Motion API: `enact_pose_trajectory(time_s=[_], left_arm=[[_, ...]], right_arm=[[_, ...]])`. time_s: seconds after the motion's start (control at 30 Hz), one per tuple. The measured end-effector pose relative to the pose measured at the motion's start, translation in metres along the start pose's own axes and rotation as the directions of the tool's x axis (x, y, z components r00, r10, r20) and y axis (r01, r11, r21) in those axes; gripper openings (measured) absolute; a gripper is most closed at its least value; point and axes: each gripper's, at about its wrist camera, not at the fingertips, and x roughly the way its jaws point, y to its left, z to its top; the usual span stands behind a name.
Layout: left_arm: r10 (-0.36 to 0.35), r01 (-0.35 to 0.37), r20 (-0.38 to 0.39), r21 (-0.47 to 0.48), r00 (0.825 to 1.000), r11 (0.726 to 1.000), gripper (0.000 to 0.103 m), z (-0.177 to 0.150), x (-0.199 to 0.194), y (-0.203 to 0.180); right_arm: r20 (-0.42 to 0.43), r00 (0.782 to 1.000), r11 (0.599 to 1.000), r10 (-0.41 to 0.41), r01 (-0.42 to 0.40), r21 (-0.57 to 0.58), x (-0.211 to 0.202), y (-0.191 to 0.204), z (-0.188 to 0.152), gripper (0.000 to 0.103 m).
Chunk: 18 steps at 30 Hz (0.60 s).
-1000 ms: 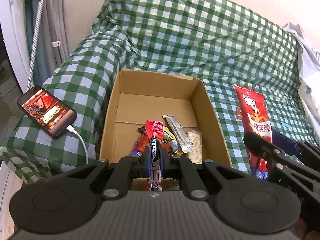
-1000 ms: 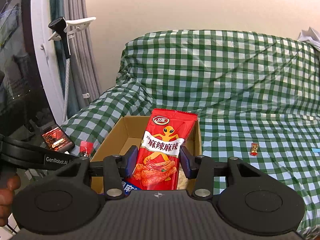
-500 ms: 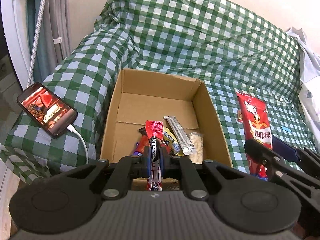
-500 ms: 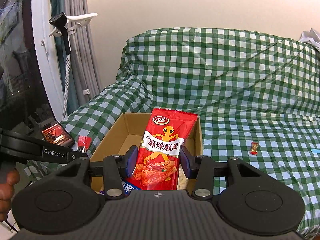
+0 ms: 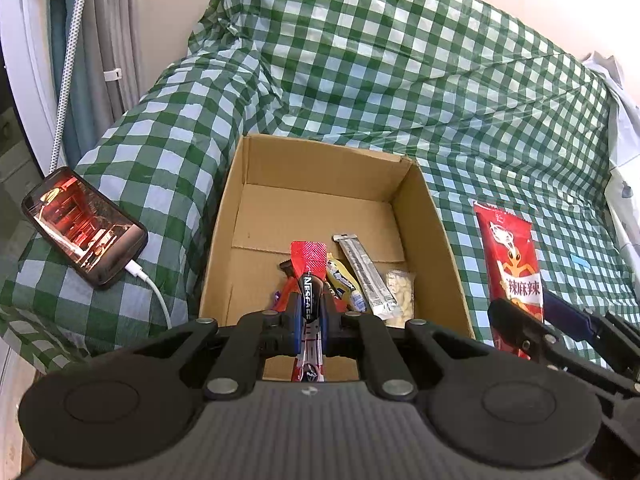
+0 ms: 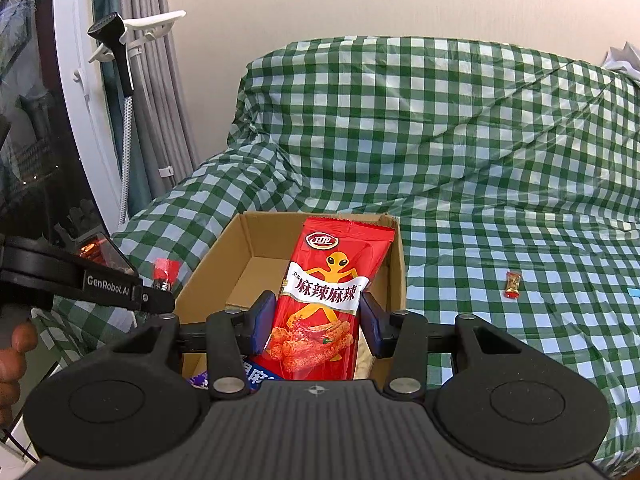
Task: Organize snacks
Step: 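Carry the Nescafé stick and spicy-strip pack over the box with both tools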
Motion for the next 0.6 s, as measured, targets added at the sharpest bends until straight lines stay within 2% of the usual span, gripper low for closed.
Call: enact_pose_trajectory(time_s=[0.6], left_arm=[[0.019,-0.02,-0.053,-0.013,0.998,1.0,0.01,0.029,0.06,0.006]], right_arm=[[-0.095,0.995,1.0,0.01,-0.009,0.01,0.059,-0.003,0.003,0.048]])
